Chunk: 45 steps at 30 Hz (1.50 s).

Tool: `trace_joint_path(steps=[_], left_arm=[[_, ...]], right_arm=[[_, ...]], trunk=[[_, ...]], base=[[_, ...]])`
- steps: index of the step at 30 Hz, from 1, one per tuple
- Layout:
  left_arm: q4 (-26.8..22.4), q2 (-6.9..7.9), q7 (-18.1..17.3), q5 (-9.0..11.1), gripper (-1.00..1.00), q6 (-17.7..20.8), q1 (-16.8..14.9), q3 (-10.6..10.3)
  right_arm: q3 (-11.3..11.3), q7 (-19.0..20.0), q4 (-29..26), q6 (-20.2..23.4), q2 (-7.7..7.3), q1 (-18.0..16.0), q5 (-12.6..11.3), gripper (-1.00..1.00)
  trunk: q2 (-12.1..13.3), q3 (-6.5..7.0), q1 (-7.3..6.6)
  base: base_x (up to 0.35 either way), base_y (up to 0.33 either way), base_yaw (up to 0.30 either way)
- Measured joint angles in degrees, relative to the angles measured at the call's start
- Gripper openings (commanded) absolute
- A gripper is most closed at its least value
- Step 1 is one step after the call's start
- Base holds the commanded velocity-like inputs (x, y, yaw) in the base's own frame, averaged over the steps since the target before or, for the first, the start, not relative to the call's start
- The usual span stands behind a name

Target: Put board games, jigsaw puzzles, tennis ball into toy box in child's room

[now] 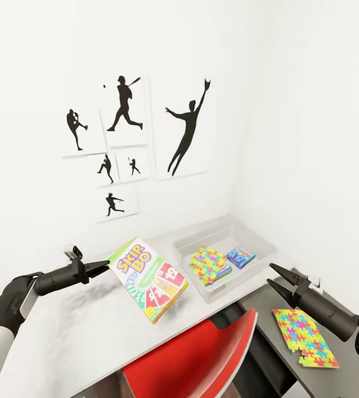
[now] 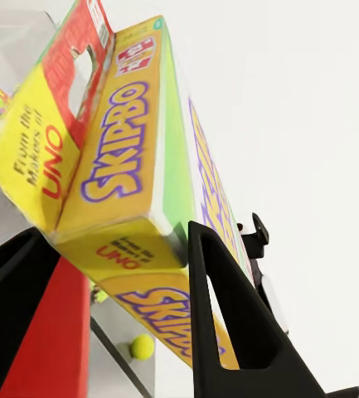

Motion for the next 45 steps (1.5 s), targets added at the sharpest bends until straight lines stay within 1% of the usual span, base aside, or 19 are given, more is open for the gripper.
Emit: trace_joint_path(steps=[4, 8, 45], left_arm=[[-0.04, 0.04, -0.04, -0.10, -1.00, 0.01, 0.02, 0.00], [-0.03, -0.01, 0.01, -0.01, -1.00, 0.00, 0.05, 0.01], [-0.05, 0.01, 0.02, -0.05, -1.00, 0.00, 0.10, 0.02]], right_arm=[[0.00, 0.00, 0.01, 0.00, 0.00, 0.00, 0.00, 1.00], [-0.03, 0.00, 0.02, 0.00, 0.00, -0.01, 0.00, 1.00], [0.02, -0.08, 0.02, 0.00, 0.00, -0.02, 0.06, 1.00]], trunk=[[0.01, 0.01, 0.01], [0.00, 0.00, 0.00], [0.00, 0.00, 0.00]], base=[[0.127, -0.109, -0.263], [0.083, -0.032, -0.093], [0.085, -0.026, -0.002]])
